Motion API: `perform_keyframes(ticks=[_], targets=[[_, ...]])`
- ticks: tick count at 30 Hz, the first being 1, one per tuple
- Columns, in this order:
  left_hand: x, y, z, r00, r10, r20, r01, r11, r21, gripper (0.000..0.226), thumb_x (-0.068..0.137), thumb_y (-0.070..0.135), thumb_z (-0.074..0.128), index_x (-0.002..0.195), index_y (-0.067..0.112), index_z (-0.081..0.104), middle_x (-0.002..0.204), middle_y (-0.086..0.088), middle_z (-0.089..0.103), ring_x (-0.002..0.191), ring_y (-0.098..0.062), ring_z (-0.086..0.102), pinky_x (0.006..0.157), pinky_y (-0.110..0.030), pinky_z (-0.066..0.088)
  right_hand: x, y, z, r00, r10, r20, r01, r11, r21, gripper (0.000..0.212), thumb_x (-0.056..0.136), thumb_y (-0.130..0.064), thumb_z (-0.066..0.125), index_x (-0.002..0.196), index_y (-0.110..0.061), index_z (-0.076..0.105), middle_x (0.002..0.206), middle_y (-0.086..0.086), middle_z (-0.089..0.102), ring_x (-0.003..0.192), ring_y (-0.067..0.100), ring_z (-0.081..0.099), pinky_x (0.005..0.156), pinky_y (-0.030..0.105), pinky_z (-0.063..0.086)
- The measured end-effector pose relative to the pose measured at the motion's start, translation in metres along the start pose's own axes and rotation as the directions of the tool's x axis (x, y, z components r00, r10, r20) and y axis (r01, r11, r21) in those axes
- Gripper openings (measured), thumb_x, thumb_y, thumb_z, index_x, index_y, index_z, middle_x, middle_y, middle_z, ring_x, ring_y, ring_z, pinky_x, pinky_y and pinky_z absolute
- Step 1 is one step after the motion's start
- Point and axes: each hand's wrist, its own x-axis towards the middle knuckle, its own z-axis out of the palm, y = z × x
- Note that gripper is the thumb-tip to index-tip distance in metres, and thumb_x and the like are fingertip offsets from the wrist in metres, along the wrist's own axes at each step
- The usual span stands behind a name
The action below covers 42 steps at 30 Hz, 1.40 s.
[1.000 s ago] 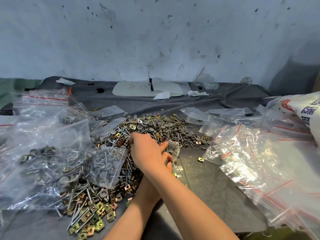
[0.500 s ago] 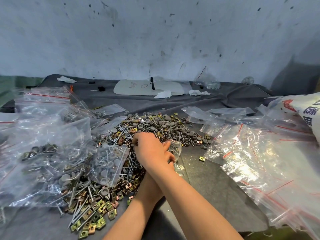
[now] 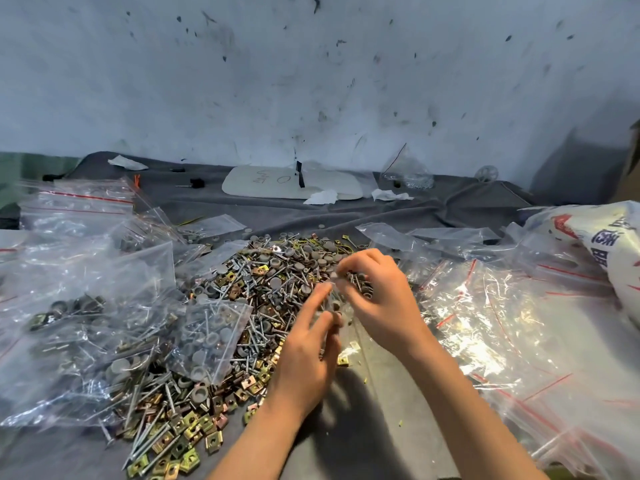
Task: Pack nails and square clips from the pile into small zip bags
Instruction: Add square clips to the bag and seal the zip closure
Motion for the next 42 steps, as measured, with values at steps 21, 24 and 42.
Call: perform_keyframes(ticks=[21, 24, 42], targets=[[0.043, 0.044, -0.1, 0.967, 0.212, 0.14, -0.207, 0.977, -0.048, 0.018, 0.081, 0.003, 0.069, 0.09, 0.018, 0.072, 0.11, 0.003, 0.062, 0.09, -0.007, 0.064, 0.081, -0.023, 0.055, -0.017, 0.003, -0.061, 0.983, -0.152, 0.103, 0.161, 0.984, -0.08, 0.017, 0.08, 0.0, 0.072, 0.086, -0.016, 0.071, 0.079, -0.008, 0.057, 0.067, 0.003, 0.052, 0.063, 0.024, 0.043], [0.039, 0.043, -0.098, 0.95, 0.236, 0.206, -0.232, 0.972, -0.046, 0.018, 0.081, 0.002, 0.07, 0.09, 0.017, 0.074, 0.105, 0.004, 0.063, 0.089, -0.006, 0.062, 0.078, -0.021, 0.053, -0.018, 0.002, -0.061, 0.933, -0.156, 0.326, 0.221, 0.96, -0.174, 0.018, 0.086, -0.01, 0.068, 0.098, -0.021, 0.072, 0.086, -0.007, 0.054, 0.07, 0.002, 0.048, 0.068, 0.027, 0.044], [0.052, 0.043, -0.096, 0.941, 0.142, 0.308, -0.148, 0.989, -0.006, 0.023, 0.083, 0.0, 0.067, 0.096, 0.018, 0.071, 0.092, 0.01, 0.066, 0.083, 0.002, 0.06, 0.076, -0.011, 0.049, 0.0, -0.008, -0.07, 0.857, -0.028, 0.514, 0.098, 0.989, -0.11, 0.037, 0.085, -0.009, 0.07, 0.072, -0.031, 0.043, 0.059, -0.003, 0.065, 0.043, 0.009, 0.063, 0.046, 0.025, 0.049]])
